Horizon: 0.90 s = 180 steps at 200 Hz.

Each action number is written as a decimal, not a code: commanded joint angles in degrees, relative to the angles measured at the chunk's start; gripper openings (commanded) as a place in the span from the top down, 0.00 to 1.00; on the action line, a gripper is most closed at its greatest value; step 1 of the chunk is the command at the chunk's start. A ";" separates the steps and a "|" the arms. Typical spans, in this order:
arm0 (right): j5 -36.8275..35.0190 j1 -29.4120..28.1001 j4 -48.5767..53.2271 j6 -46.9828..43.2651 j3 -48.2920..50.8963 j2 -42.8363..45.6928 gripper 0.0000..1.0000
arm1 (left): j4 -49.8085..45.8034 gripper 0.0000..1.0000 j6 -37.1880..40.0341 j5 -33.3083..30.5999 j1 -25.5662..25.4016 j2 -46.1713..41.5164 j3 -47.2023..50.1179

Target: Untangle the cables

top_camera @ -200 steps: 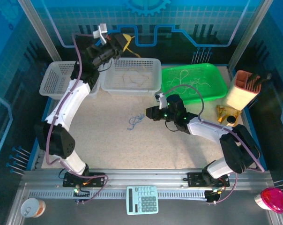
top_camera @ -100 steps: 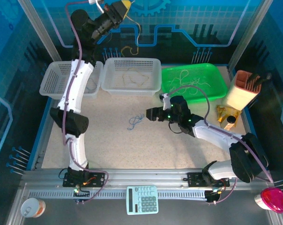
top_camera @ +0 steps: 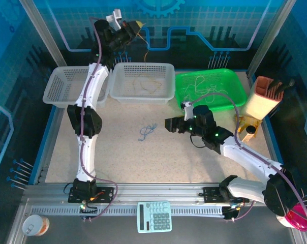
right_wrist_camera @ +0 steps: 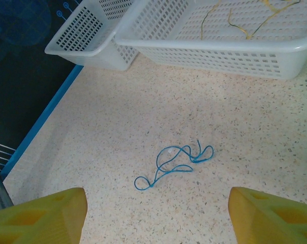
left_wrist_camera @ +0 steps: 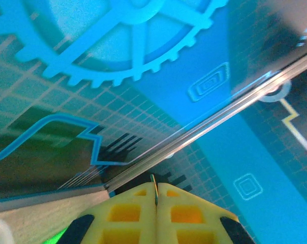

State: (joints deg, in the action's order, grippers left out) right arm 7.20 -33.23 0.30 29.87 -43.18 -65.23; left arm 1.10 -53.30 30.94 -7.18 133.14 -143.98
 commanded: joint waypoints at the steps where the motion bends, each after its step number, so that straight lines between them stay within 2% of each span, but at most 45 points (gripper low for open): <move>1: -1.25 0.53 2.77 -1.22 0.28 1.12 0.26 | 0.90 1.00 3.11 0.18 0.06 -0.30 2.45; 31: -1.25 0.53 2.95 -0.95 0.25 1.23 0.26 | -1.06 1.00 4.96 0.65 0.01 0.36 5.83; 44: -1.39 0.52 3.04 -0.86 0.20 1.17 0.26 | -1.84 0.95 5.94 0.79 -0.09 -0.25 8.61; 59: -1.55 0.52 3.26 -0.95 0.09 1.06 0.26 | -2.21 0.80 7.99 0.28 -0.28 -1.99 13.42; 75: -1.68 0.48 3.70 -0.95 -0.34 0.45 0.26 | -3.62 0.71 11.26 -1.22 -0.38 -4.58 19.02; 87: -1.79 0.35 4.04 -1.04 -0.73 -0.02 0.26 | -6.07 0.54 13.88 -3.43 -0.29 -6.56 22.22; 106: -2.34 -0.14 4.70 -1.28 -1.37 -1.13 0.26 | -10.18 0.34 17.79 -7.28 -0.20 -9.60 25.11; 130: -3.29 -1.02 5.37 -1.87 -2.33 -2.46 0.26 | -15.65 0.10 22.04 -11.45 -0.09 -12.77 24.48; 135: -3.54 -1.21 5.54 -1.98 -2.55 -2.76 0.26 | -16.49 0.01 22.71 -11.83 -0.11 -13.37 23.96; 180: -5.87 -3.59 7.63 -3.04 -5.43 -8.10 0.26 | -19.31 0.01 23.64 -10.93 -0.20 -21.32 24.12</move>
State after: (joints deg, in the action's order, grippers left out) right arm 3.55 -35.07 5.61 28.32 -45.87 -70.57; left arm -16.29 -32.51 20.58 -7.33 119.77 -118.45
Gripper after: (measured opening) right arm 0.738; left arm 0.991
